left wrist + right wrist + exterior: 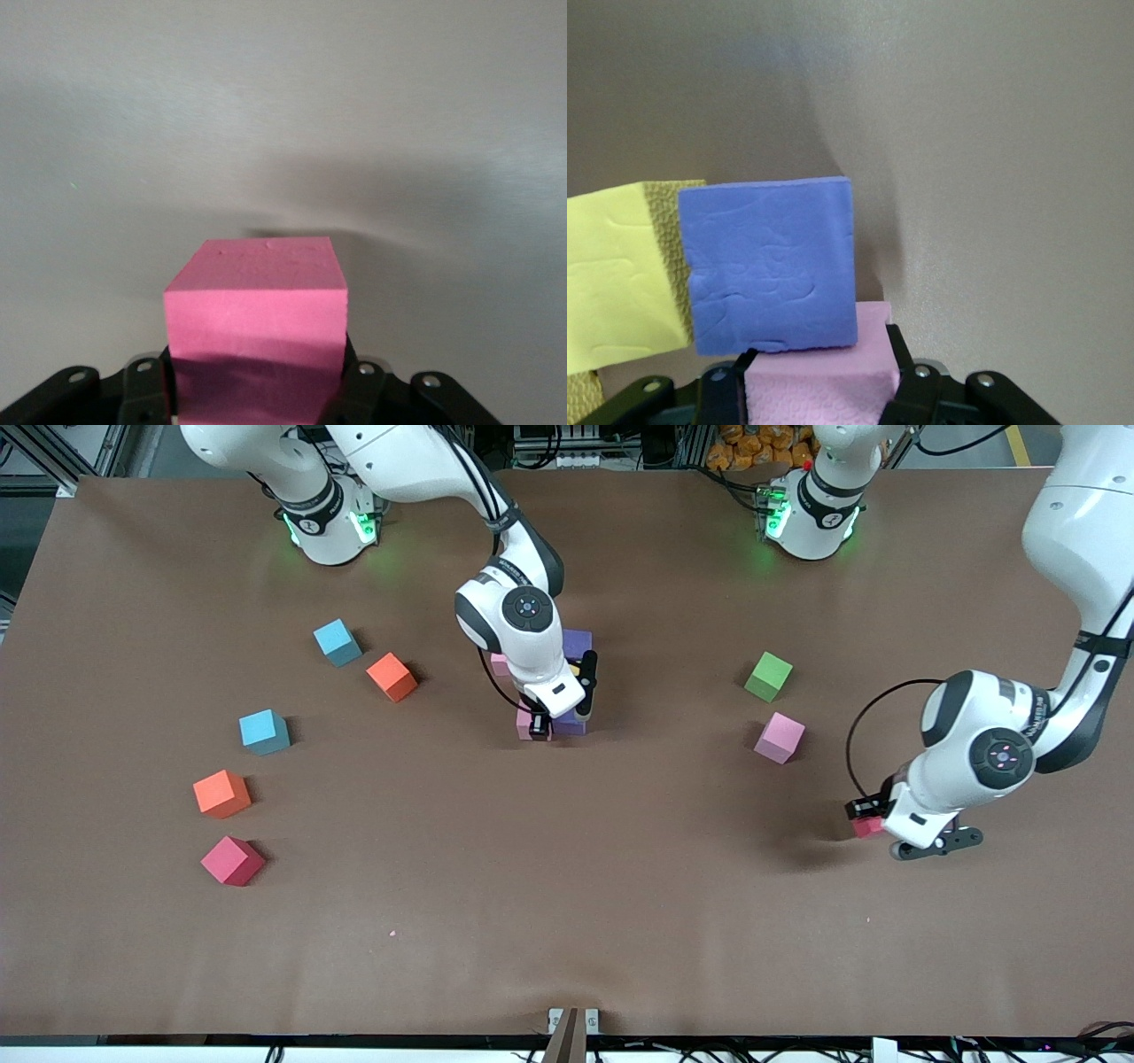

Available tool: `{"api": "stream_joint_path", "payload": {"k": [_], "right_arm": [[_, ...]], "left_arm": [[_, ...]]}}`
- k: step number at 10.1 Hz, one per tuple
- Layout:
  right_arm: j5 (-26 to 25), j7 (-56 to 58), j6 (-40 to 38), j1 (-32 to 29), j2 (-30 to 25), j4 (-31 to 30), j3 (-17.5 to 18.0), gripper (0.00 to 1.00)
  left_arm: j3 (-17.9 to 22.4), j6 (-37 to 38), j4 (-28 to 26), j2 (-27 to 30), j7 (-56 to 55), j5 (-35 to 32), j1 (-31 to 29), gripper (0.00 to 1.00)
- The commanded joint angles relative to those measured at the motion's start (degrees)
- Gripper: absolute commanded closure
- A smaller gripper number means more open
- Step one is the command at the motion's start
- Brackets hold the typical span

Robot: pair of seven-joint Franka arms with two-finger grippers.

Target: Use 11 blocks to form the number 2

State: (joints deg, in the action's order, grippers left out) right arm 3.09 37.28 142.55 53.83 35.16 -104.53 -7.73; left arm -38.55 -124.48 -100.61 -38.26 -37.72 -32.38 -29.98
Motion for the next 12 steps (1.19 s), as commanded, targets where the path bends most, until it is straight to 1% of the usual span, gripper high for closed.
{"api": "stream_joint_path", "payload": {"k": [1, 5, 8, 9, 10, 12], "right_arm": [[-0.28, -1.25, -0.69, 0.49, 0.61, 0.99, -0.36, 0.58], [-0.19, -1.42, -1.13, 0.75, 0.09, 0.91, -0.36, 0.58], [-0.1, -1.42, -1.74, 0.93, -0.18, 0.47, -0.36, 0.58], [-0.1, -1.16, -4.88, 0.93, -0.61, 0.55, -0.36, 0.58], [-0.1, -1.16, -5.78, 0.93, -0.79, 0.64, -0.36, 0.58], [-0.1, -1.16, -5.53, 0.93, -0.71, 0.82, -0.36, 0.58]], "left_arm": [[-0.12, 1.52, 0.33, 1.09, -7.77, 2.05, 2.37, 0.94], [-1.79, 2.13, 0.15, 1.09, -19.47, 3.81, 3.35, 0.94], [-2.58, 2.57, 0.15, 1.09, -23.0, 5.83, 3.35, 0.94], [-2.58, 2.58, 0.15, 1.09, -23.88, 5.92, 3.43, 0.94], [-2.67, 2.58, 0.15, 1.09, -24.24, 5.93, 3.44, 0.94], [-2.93, 2.58, 0.15, 1.09, -24.42, 6.88, 3.44, 0.94]]}}
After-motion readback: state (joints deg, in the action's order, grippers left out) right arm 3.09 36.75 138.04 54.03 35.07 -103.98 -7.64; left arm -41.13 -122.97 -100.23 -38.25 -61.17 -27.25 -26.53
